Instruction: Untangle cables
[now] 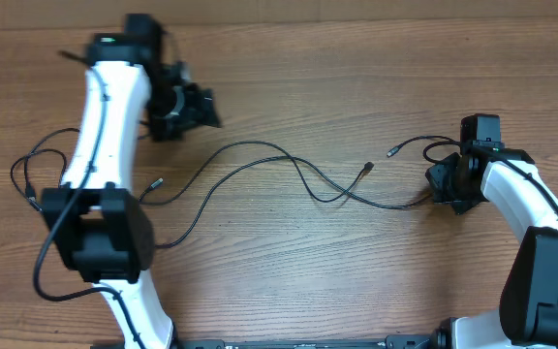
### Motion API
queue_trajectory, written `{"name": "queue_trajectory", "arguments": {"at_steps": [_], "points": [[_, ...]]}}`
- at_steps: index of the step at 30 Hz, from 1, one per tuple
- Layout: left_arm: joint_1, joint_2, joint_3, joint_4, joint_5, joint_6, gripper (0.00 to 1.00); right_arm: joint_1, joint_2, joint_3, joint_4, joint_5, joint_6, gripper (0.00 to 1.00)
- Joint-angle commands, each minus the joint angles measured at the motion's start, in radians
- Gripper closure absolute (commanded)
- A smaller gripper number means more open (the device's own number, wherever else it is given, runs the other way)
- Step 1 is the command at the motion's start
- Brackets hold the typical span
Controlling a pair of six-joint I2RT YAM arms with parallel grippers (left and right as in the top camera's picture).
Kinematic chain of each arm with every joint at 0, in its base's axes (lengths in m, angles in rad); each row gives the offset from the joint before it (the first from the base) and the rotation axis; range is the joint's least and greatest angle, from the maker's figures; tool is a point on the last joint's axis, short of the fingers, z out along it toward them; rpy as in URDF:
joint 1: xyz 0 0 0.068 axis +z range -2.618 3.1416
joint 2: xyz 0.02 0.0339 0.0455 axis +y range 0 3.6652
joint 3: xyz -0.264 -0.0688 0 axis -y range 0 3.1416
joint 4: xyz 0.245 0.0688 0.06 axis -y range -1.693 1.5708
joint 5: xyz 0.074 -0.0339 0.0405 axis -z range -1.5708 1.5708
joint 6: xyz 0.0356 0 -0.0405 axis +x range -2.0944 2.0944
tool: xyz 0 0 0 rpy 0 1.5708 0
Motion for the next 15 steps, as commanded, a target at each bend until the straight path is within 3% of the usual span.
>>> {"name": "queue_trajectory", "arguments": {"at_steps": [1, 6, 10, 15], "points": [[-0.079, -0.003, -0.053, 0.062, -0.059, -0.070, 0.22, 0.006, -0.019, -0.006, 0.002, -0.003, -0.004, 0.96], [-0.192, -0.001, -0.132, 0.206, -0.186, -0.197, 0.34, 0.006, -0.019, -0.006, 0.002, -0.003, -0.004, 0.96], [-0.261, 0.002, -0.197, 0.338, -0.248, -0.298, 0.56, 0.006, -0.019, -0.006, 0.002, -0.003, -0.003, 0.96], [-0.322, 0.002, -0.298, 0.507, -0.274, -0.391, 0.48, 0.006, -0.019, -0.006, -0.003, -0.018, -0.004, 0.90]]}}
